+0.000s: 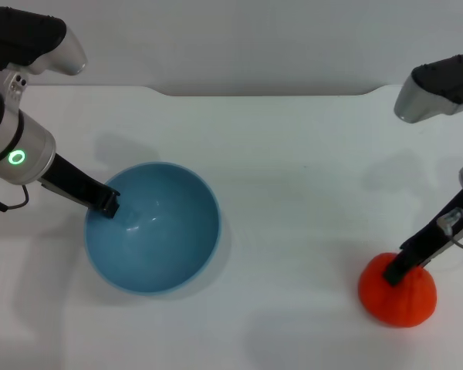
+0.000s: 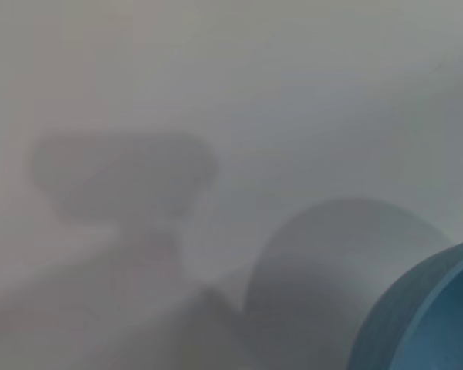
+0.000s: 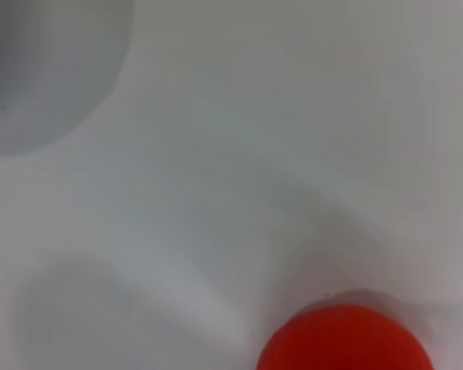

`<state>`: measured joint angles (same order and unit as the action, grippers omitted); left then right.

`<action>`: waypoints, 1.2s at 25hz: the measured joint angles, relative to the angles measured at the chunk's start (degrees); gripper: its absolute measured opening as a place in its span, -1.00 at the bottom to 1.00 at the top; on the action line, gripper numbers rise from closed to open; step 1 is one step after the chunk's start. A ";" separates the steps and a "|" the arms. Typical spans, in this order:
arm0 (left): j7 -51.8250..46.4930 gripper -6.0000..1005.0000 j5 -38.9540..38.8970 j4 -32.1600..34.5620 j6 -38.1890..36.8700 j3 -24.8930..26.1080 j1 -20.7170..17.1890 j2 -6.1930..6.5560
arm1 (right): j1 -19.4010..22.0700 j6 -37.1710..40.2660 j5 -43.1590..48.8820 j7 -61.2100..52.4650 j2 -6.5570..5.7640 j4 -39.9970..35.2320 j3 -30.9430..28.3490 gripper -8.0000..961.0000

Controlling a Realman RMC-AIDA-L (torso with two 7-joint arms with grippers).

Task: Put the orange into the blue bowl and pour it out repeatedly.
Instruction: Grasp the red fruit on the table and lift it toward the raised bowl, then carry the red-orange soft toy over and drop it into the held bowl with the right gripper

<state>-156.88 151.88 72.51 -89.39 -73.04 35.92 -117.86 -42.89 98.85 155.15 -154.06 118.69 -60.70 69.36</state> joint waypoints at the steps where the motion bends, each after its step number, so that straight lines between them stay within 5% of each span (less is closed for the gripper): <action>1: 0.00 -0.99 0.00 0.03 0.00 0.00 0.00 0.00 | 0.02 -0.27 -0.02 0.00 0.03 0.18 0.62 0.05; 7: 0.00 -0.99 0.00 0.40 0.04 0.00 0.03 0.00 | -0.33 -1.38 -0.11 0.39 0.05 2.32 2.06 0.02; 17: 0.01 -0.99 -0.01 0.62 0.10 0.00 0.03 0.00 | 0.42 -0.46 -0.26 0.44 0.04 -0.65 0.82 -0.56; 30: 0.14 -0.99 -3.69 -0.32 1.01 -1.23 2.11 -0.24 | 7.10 9.61 -11.88 3.58 0.05 -29.72 -10.30 -0.79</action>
<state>-156.74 148.19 72.19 -88.38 -74.27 38.03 -118.10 -35.79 108.46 143.27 -150.47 118.74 -90.42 59.06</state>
